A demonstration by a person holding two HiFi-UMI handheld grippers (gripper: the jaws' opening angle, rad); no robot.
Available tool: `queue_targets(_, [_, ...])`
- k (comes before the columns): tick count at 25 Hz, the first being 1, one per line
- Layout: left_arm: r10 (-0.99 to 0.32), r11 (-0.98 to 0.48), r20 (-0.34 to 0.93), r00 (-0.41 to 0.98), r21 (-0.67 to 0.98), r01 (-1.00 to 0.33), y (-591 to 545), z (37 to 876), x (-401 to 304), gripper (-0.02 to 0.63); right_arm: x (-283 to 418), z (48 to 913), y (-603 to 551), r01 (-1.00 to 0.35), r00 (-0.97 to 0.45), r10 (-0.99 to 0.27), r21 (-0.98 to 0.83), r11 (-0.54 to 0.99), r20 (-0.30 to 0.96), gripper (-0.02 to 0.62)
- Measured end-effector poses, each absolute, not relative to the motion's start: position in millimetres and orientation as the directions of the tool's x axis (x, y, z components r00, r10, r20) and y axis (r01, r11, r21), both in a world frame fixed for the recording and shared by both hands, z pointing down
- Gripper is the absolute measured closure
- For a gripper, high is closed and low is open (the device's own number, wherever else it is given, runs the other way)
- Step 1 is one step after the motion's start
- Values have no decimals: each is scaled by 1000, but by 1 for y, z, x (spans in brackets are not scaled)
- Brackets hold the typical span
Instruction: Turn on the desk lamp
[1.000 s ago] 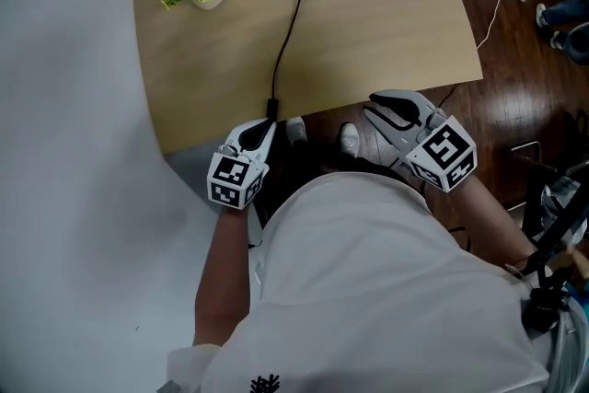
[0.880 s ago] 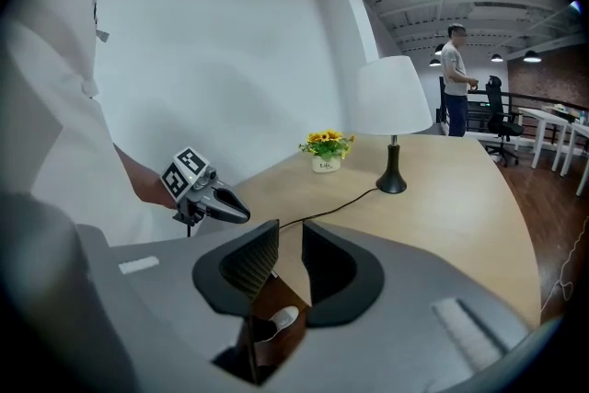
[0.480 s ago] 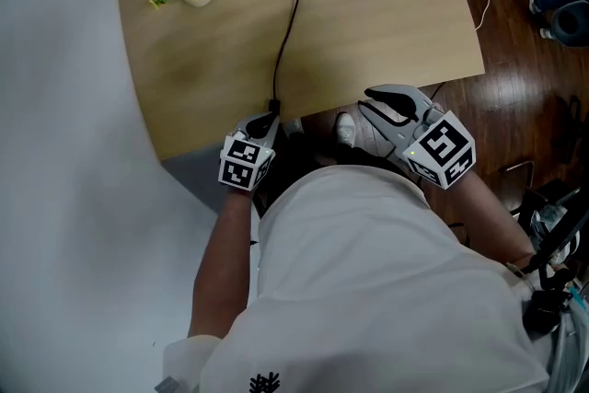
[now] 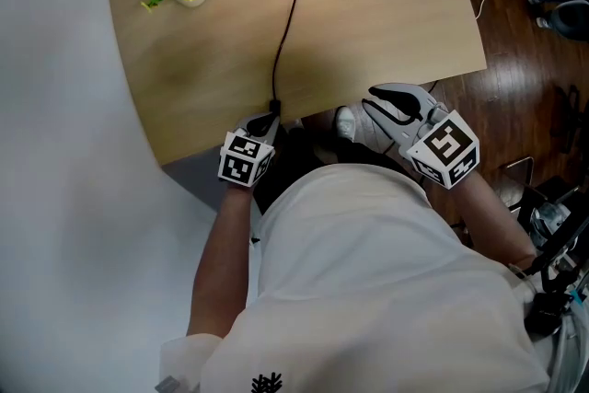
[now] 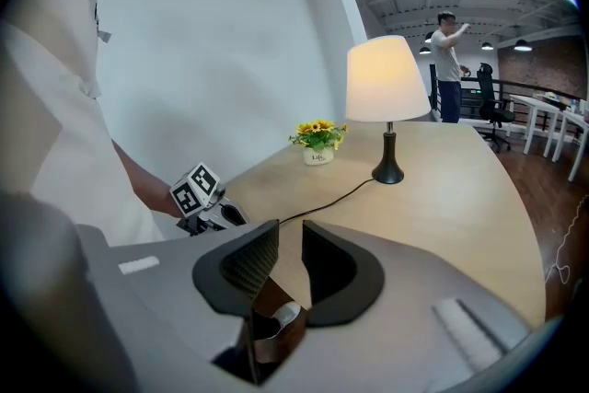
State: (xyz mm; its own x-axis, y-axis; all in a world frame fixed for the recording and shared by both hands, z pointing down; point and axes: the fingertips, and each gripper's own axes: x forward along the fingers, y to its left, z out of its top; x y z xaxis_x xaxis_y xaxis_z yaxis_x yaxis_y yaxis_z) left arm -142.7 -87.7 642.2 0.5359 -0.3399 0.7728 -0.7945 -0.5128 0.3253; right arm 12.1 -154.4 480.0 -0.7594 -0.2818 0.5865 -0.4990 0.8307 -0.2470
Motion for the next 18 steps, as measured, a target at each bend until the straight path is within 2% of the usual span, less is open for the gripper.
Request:
queue_targets(9, [-316,-511,771,553,353,-784,-84,640,-141,588,9,483,-153,-502,-759,-279,-255,826,589,514])
queue_targets(18, [-415,-535,691,592,340,-773,-100,591,-145,588,4,479,-162,-499,-766,-290,-247,830,574,514])
